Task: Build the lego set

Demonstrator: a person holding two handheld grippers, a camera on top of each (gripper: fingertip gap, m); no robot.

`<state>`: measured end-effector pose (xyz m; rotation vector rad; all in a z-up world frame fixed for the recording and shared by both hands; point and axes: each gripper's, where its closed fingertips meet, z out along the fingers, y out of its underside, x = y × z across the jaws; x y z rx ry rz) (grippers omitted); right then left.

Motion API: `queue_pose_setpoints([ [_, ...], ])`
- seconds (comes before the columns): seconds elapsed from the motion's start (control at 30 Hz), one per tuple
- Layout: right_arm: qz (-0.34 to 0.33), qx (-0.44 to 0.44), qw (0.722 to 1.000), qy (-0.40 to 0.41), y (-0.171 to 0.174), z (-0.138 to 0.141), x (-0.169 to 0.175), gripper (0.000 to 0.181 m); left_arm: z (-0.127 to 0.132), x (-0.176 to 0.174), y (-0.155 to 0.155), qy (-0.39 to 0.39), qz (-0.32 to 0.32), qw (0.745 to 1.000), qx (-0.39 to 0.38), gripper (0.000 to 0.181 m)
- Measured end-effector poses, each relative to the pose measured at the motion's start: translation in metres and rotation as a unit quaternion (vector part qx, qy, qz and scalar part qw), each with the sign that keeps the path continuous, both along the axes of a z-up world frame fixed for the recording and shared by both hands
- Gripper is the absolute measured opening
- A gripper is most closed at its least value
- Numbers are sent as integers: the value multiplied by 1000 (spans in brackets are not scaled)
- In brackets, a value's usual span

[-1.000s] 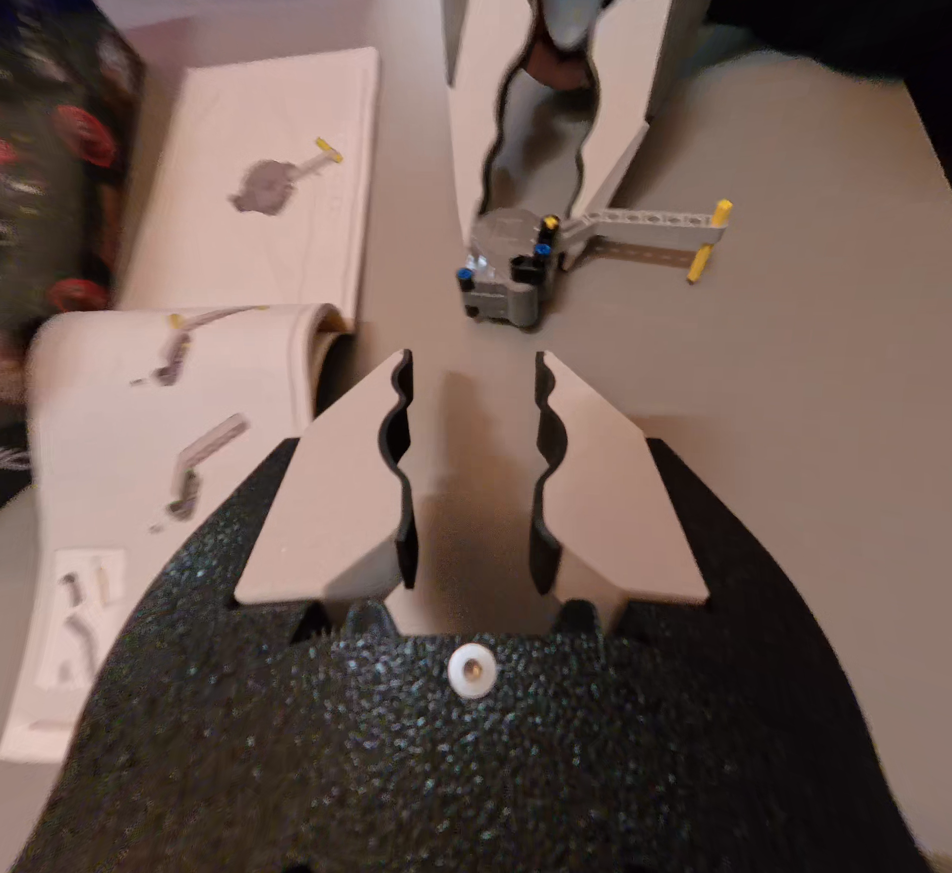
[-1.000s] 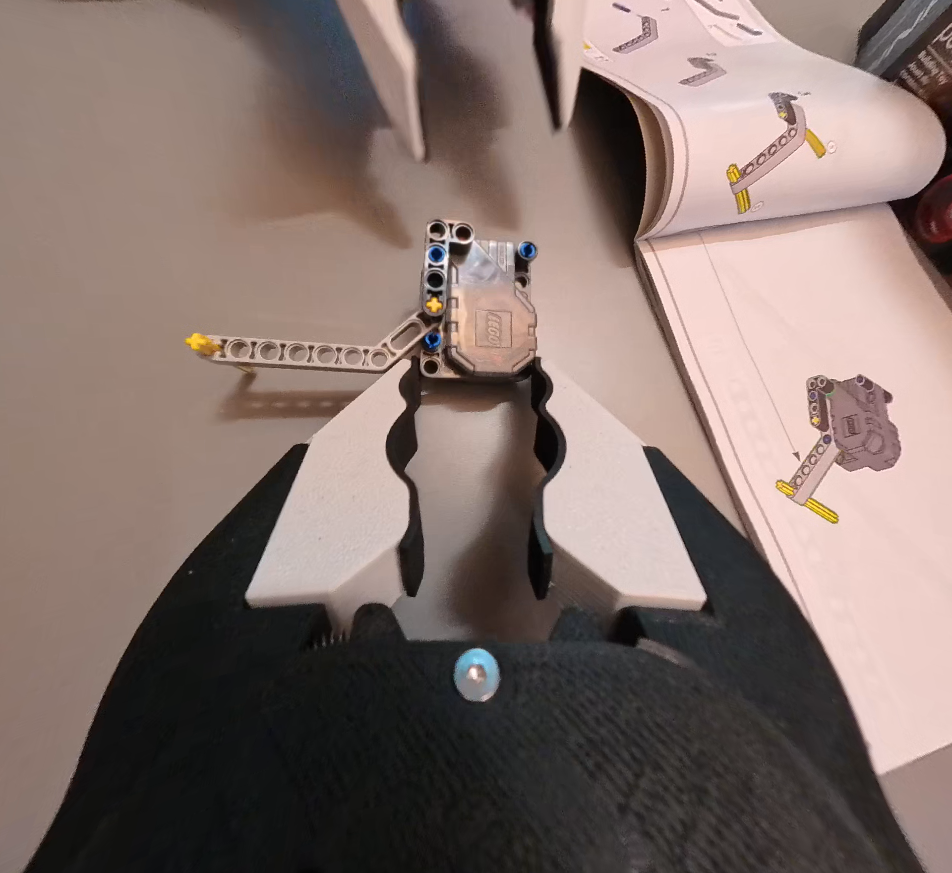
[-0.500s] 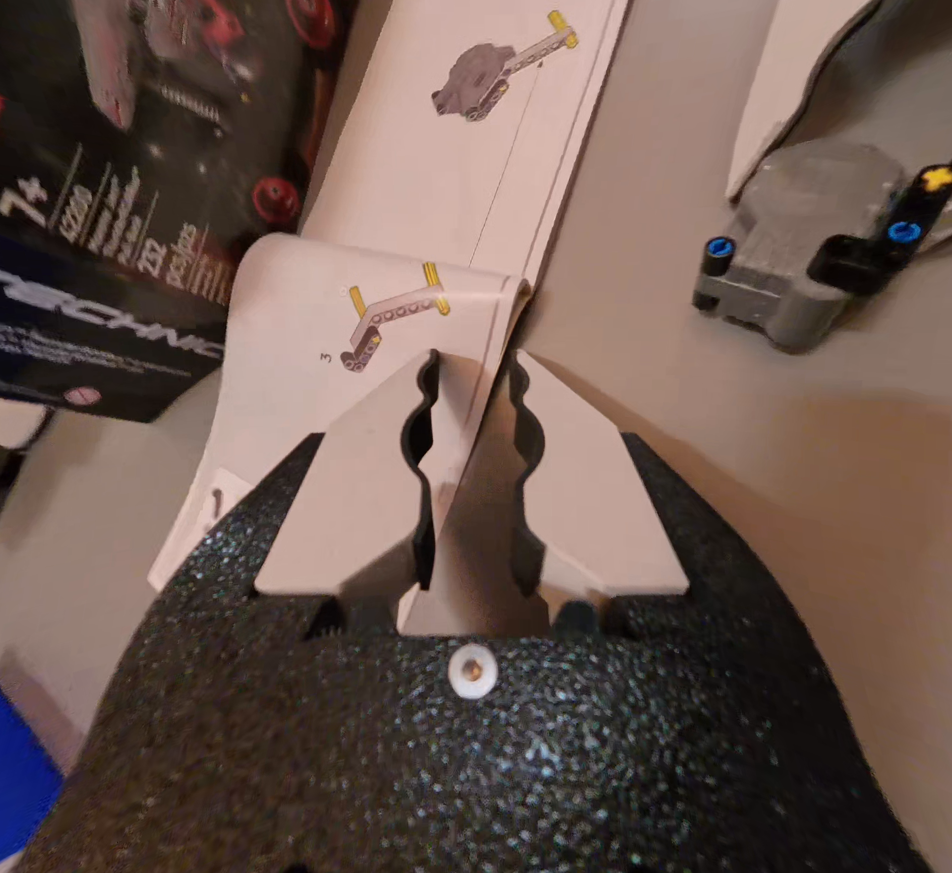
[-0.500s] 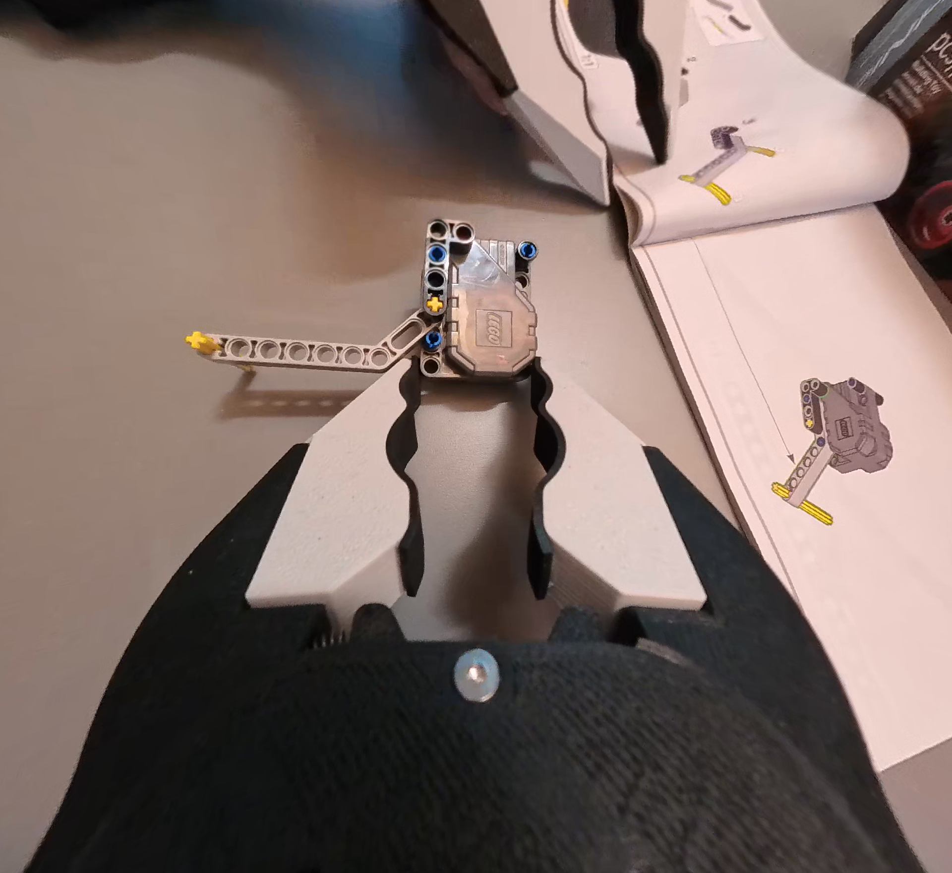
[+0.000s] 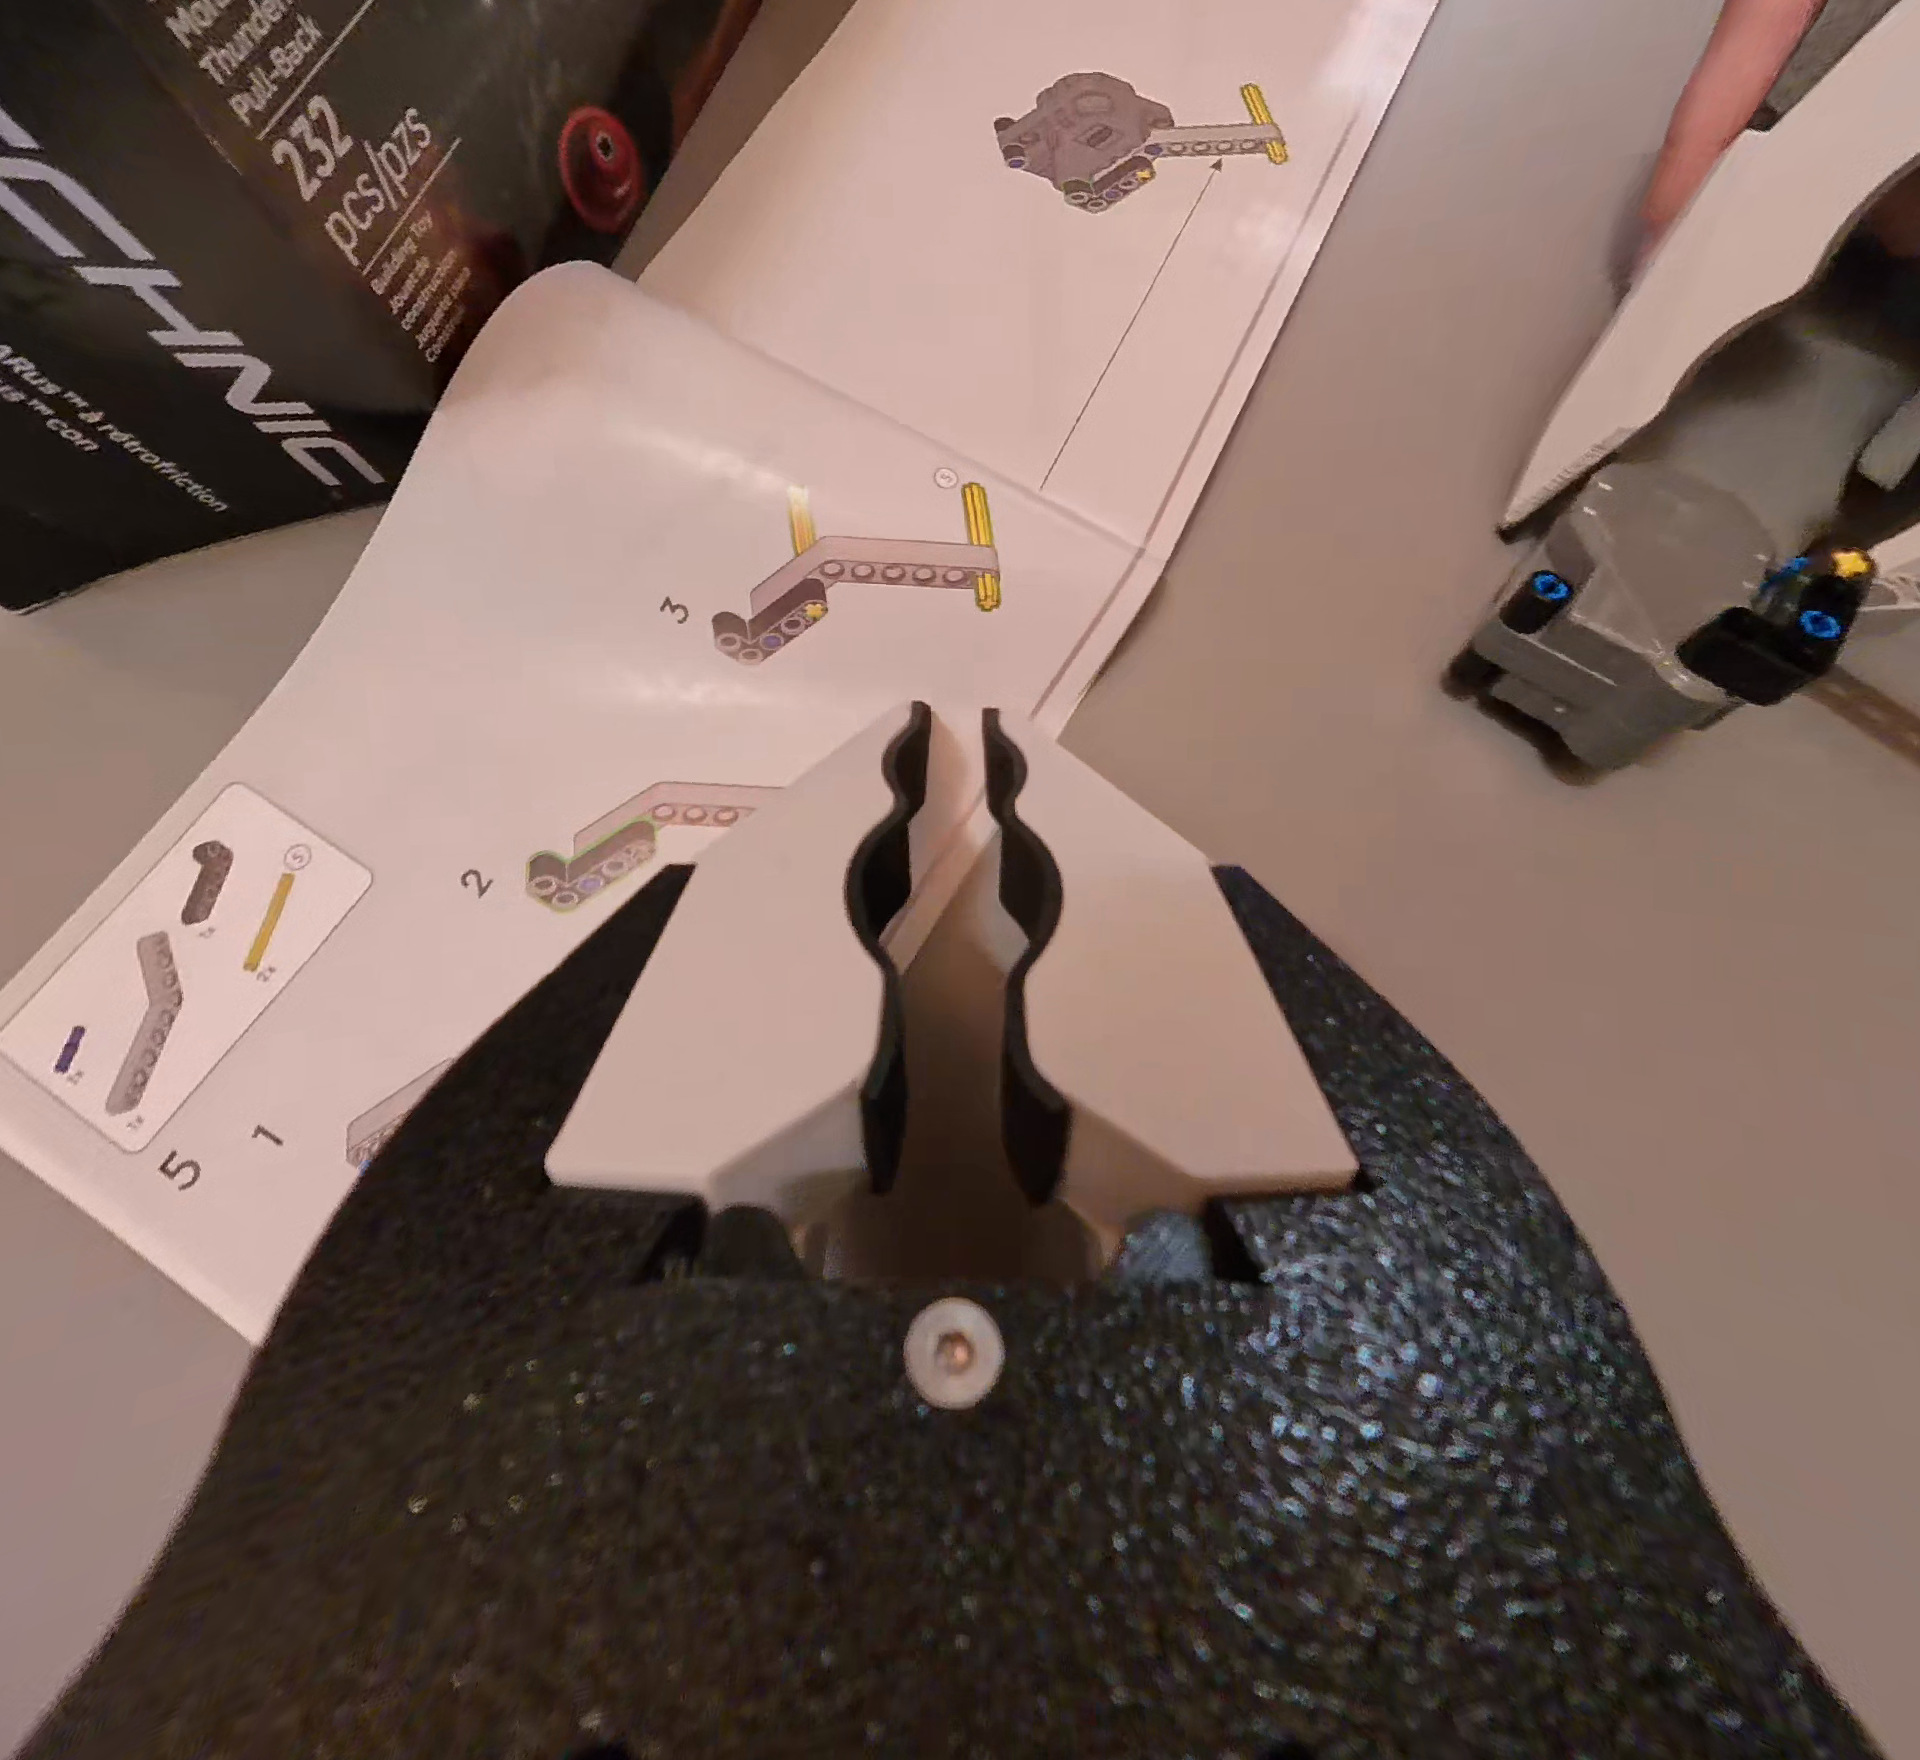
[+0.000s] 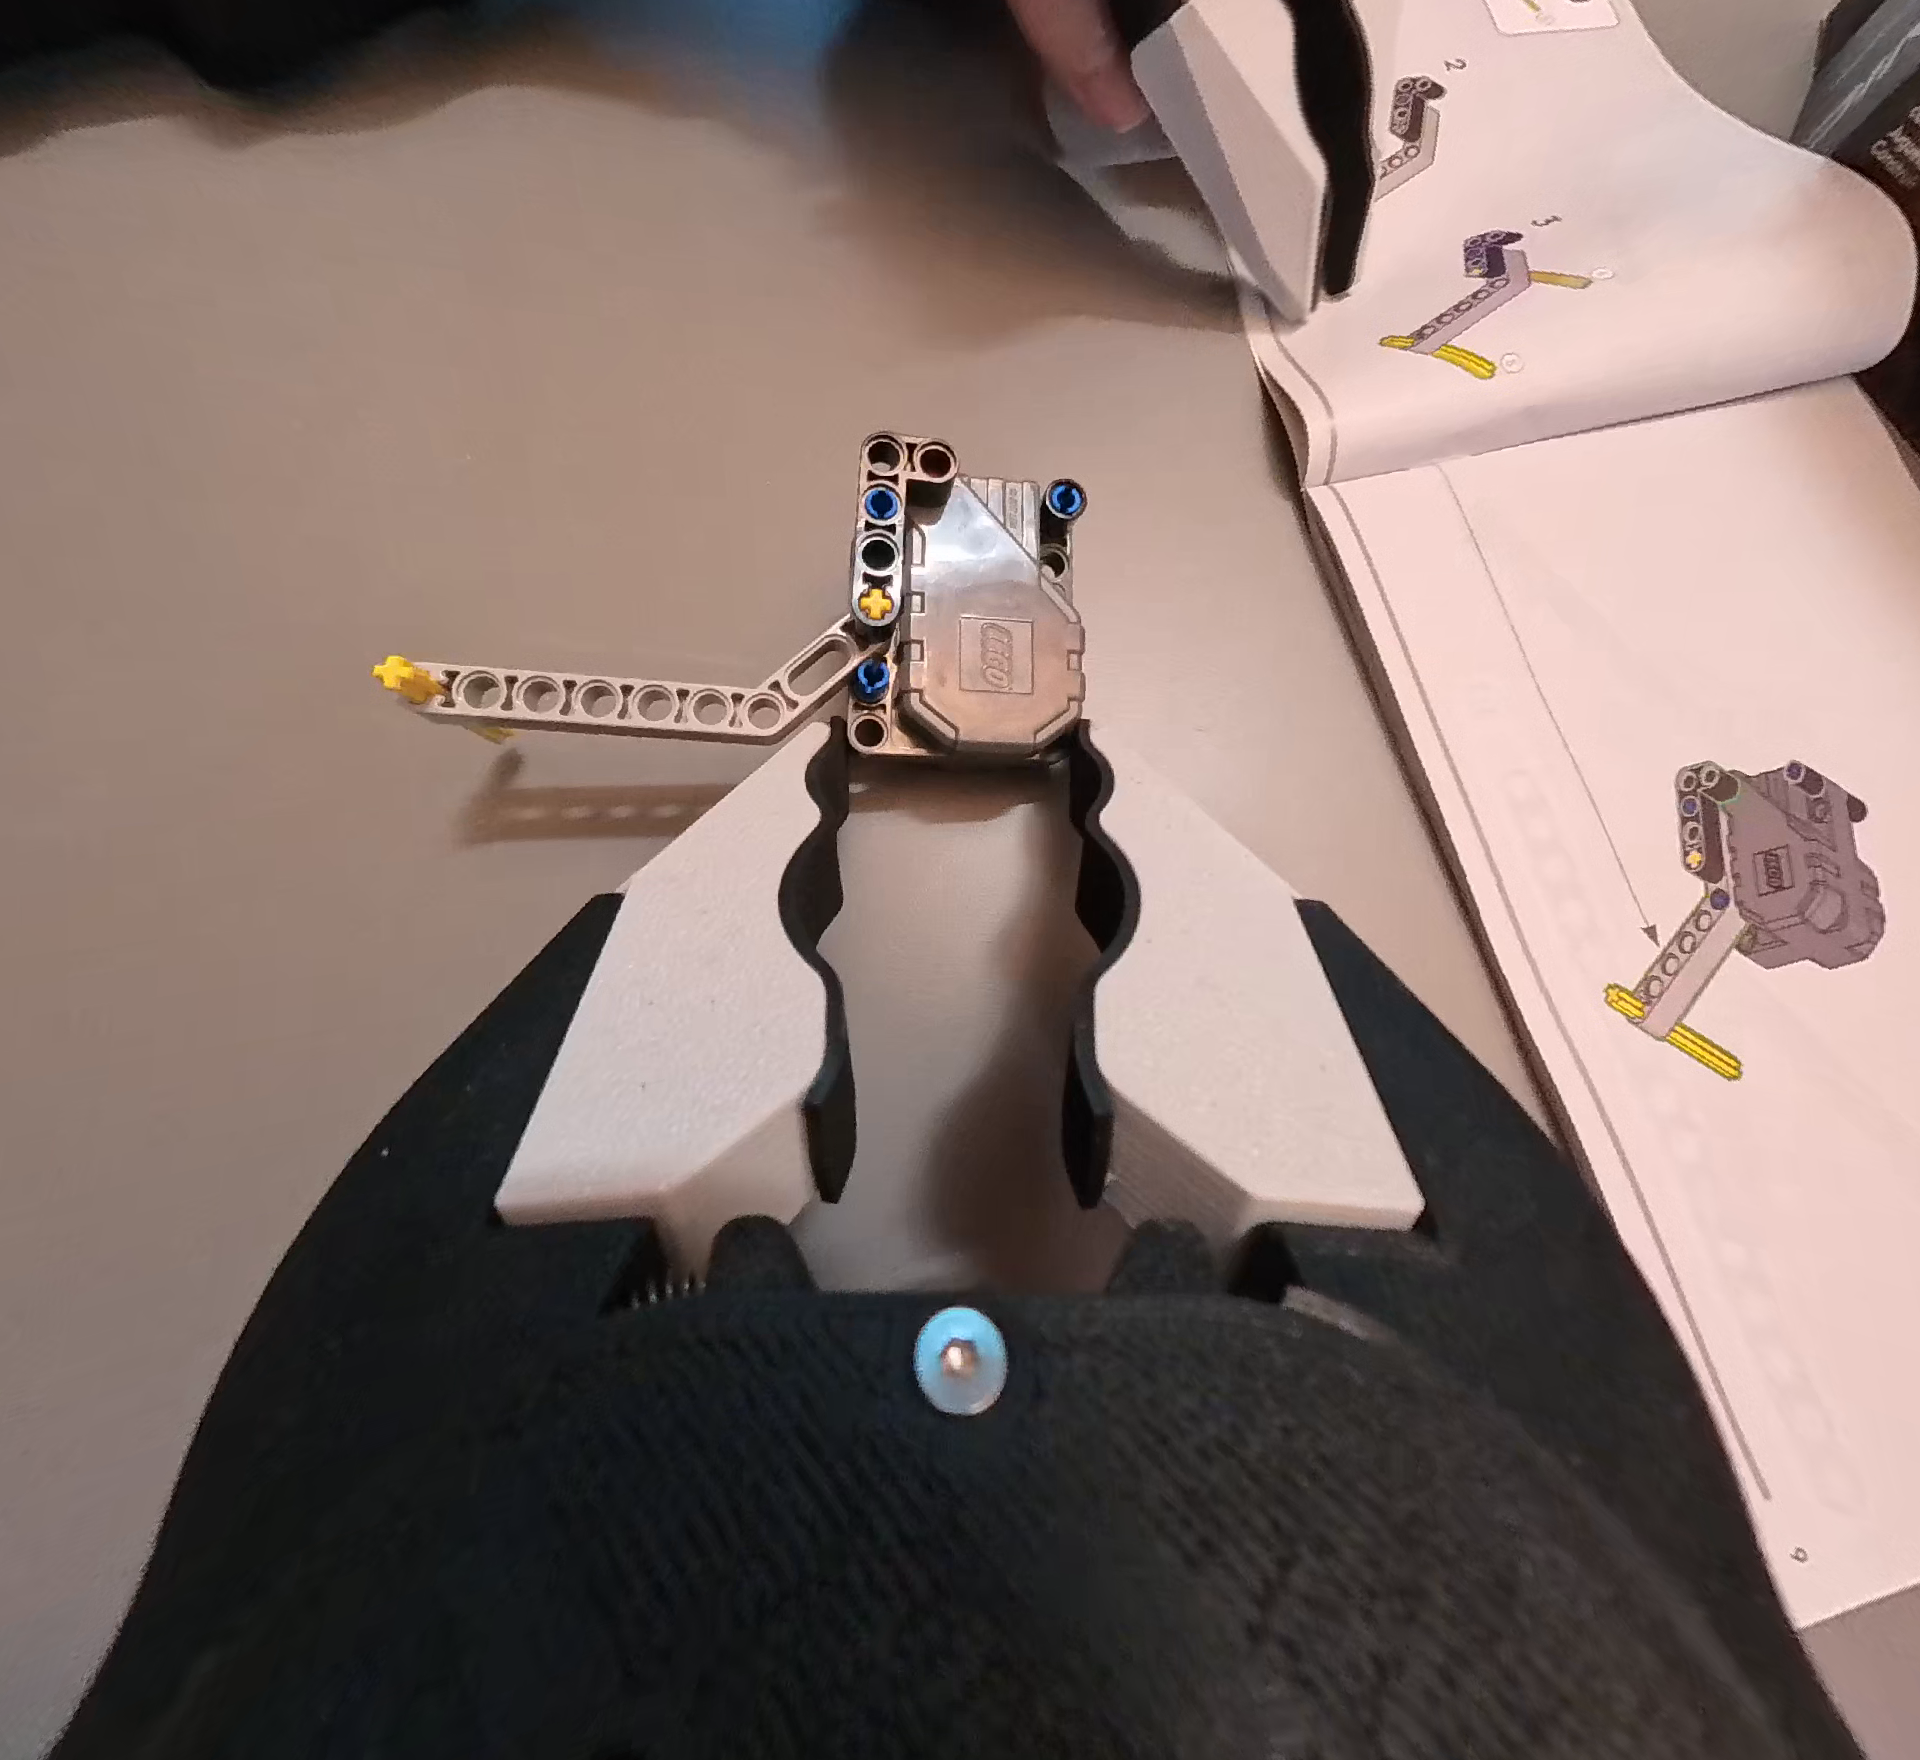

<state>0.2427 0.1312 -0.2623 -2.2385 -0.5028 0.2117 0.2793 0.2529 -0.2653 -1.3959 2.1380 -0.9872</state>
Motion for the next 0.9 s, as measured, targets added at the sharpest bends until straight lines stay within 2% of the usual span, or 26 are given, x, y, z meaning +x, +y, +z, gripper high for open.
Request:
queue_pose_setpoints([
  [0.03,0,0,1000,0,0,0,0,41,0,0,0,2,1,1000,-6,6],
  [0.23,0,0,1000,0,0,0,0,41,0,0,1,8,3,1000,-20,4],
  [0.9,0,-2,1000,2,0,0,0,41,0,-1,0,-18,-4,999,37,9],
])
